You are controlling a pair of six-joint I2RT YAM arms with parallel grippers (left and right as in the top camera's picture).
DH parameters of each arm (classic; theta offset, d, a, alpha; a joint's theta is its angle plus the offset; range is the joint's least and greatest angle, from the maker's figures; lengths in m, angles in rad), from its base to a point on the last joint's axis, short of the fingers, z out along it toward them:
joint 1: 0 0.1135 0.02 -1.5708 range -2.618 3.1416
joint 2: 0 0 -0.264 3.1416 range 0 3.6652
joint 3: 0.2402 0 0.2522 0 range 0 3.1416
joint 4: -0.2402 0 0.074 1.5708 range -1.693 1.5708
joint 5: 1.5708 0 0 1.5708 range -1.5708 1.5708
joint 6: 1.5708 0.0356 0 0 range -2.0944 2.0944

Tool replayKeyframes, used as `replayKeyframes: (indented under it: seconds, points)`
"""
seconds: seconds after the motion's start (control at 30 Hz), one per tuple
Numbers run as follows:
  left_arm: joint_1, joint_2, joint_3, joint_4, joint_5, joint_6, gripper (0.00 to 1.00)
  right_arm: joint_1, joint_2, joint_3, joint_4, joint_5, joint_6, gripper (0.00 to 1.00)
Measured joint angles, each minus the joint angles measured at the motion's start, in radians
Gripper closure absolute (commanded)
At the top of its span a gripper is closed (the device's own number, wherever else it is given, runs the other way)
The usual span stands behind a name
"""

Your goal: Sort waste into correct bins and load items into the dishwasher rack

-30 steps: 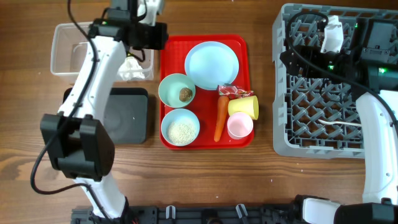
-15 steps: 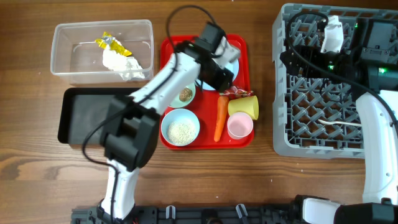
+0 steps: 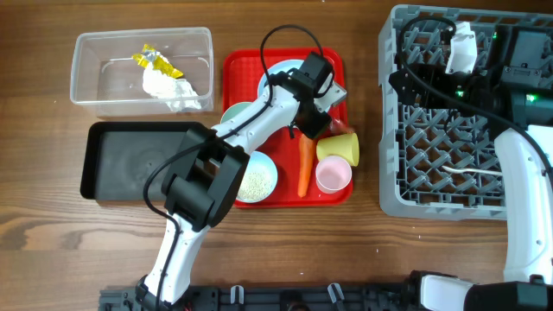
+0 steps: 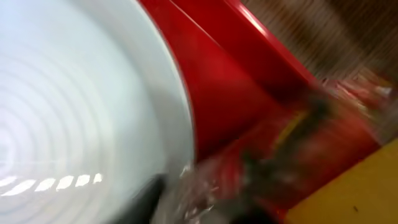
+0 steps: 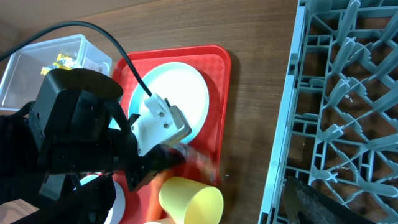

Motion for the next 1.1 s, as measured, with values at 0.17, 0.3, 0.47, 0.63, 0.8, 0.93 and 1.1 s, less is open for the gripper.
replayKeyframes:
  seconds: [0.17, 0.3, 0.47, 0.63, 0.8, 0.93, 1.1]
  points:
    - [0.000, 0.000, 0.005, 0.014, -0.007, 0.007, 0.96, 0.000, 0.000, 0.000, 0.000, 0.000, 0.000, 0.11]
    - [0.000, 0.000, 0.005, 0.014, -0.007, 0.007, 0.96, 0.000, 0.000, 0.000, 0.000, 0.000, 0.000, 0.11]
    - [0.000, -0.002, 0.005, 0.014, -0.008, 0.007, 0.96, 0.000, 0.000, 0.000, 0.000, 0.000, 0.000, 0.11]
    - [0.003, -0.022, 0.005, 0.014, -0.011, 0.007, 0.87, 0.000, 0.000, 0.000, 0.000, 0.000, 0.000, 0.11]
    - [0.018, -0.040, 0.005, 0.010, -0.011, 0.000, 0.92, 0.000, 0.000, 0.000, 0.000, 0.000, 0.000, 0.11]
    - [0.023, -0.040, 0.005, 0.010, -0.011, 0.000, 0.96, 0.000, 0.000, 0.000, 0.000, 0.000, 0.000, 0.11]
    - [0.024, -0.040, 0.005, 0.010, -0.011, -0.013, 0.96, 0.000, 0.000, 0.000, 0.000, 0.000, 0.000, 0.11]
